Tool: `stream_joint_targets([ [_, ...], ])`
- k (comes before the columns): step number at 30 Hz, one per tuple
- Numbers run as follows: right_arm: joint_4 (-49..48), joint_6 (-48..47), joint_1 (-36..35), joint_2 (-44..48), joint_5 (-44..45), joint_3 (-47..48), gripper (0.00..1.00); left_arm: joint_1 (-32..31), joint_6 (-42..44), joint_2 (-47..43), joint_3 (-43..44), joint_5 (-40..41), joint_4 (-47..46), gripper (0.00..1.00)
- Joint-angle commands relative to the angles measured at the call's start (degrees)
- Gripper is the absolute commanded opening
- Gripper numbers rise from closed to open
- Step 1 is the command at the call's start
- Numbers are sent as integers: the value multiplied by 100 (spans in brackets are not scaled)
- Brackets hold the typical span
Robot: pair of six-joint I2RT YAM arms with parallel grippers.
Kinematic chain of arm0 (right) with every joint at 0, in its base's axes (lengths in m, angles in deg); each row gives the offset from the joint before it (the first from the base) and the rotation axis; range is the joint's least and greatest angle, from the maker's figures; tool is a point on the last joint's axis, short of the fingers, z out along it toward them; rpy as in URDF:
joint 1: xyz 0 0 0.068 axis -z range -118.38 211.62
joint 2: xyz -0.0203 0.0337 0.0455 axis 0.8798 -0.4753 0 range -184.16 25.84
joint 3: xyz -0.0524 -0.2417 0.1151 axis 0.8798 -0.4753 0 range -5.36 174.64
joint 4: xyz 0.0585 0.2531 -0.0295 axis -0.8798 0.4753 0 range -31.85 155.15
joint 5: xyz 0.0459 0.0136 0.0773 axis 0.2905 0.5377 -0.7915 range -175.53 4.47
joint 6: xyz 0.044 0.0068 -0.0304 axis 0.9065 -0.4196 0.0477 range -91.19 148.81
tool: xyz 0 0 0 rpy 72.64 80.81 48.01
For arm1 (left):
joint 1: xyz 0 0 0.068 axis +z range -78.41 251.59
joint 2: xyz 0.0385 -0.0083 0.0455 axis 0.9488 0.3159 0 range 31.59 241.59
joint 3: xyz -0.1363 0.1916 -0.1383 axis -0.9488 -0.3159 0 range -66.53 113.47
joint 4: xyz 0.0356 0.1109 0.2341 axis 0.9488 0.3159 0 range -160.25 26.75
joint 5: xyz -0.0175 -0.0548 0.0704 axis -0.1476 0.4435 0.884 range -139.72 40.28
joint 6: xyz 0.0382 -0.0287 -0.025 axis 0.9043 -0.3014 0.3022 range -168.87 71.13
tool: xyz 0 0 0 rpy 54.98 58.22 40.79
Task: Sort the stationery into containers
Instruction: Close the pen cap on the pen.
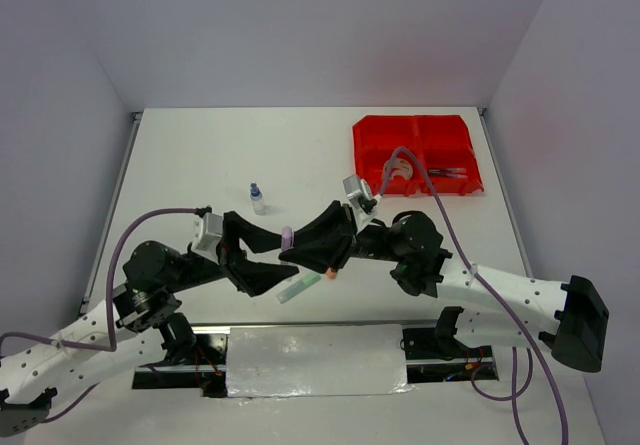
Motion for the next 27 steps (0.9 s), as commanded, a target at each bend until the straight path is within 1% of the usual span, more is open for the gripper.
stream_joint_targets([
  [1, 5, -122, -49, 187, 203, 255, 0, 1, 51, 92, -48, -194, -252, 68],
  [5, -126, -26, -57, 213, 90, 255, 0, 10, 7, 215, -145, -273, -261, 67],
  [8, -118, 1, -57, 257, 80, 273, 0, 10, 15, 242, -189, -308, -261, 61],
  [11, -91, 1, -48, 293, 45, 299, 0, 10, 33, 242, -189, -308, -235, 42],
  [12, -65, 9, -57, 293, 10, 316, 0, 10, 42, 242, -163, -300, -217, 32],
  [14, -109, 9, -57, 275, -25, 317, 0, 10, 42, 224, -146, -291, -199, 23],
  [15, -109, 36, -57, 249, -42, 317, 0, 1, 59, 233, -119, -299, -191, 15],
  [16, -118, 36, -48, 231, -51, 317, 0, 10, 68, 224, -102, -308, -199, 12],
  [17, -135, 45, -57, 205, -69, 308, 0, 1, 86, 207, -93, -308, -191, 3],
  [18, -144, 45, -57, 170, -86, 299, 0, 1, 86, 206, -49, -326, -191, 0],
  [23, -188, 27, -57, 73, -280, 299, 1, 1, 147, 119, 57, -300, -199, 0],
  [25, -162, 10, -57, 64, -297, 325, 6, 1, 174, -12, 39, -195, -252, 0],
  [26, -144, -8, -57, 73, -298, 325, 14, 1, 182, -48, 13, -142, -304, 0],
  [27, -127, -17, -57, 73, -298, 325, 18, 1, 209, -83, -5, -98, -322, 0],
])
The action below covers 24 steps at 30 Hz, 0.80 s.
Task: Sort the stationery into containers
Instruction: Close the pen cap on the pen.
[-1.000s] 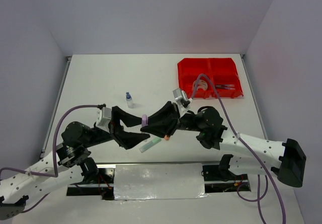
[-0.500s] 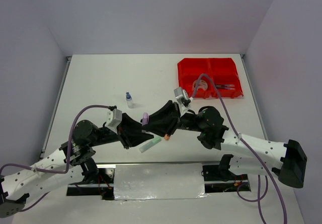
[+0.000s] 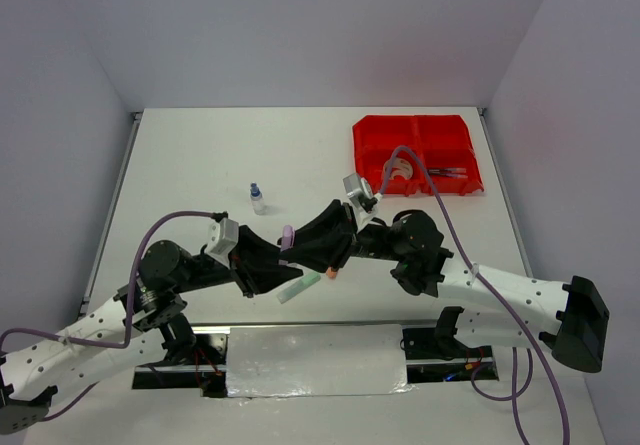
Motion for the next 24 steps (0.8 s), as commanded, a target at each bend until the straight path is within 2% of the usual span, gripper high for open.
stream_joint_targets([
  [1, -249, -52, -57, 49, -328, 284, 20, 16, 202, -256, 205, 263, -438, 0],
  [7, -196, -87, -66, 93, -302, 257, 39, 16, 264, -274, 240, 273, -412, 0],
  [18, -56, -210, -84, 93, -293, 319, 45, 16, 71, -204, 214, 316, -780, 0],
  [19, -29, -236, -75, 102, -276, 328, 49, 16, 71, -204, 205, 299, -807, 0],
  [20, -3, -263, -83, 110, -258, 337, 64, 16, 62, -204, 214, 281, -825, 0],
  [21, 93, -289, -84, 119, -206, 328, 68, 16, 53, -221, 214, 229, -834, 0],
  [24, 269, -447, -84, 251, -65, 293, 69, 16, 97, -256, 240, 124, -799, 0],
])
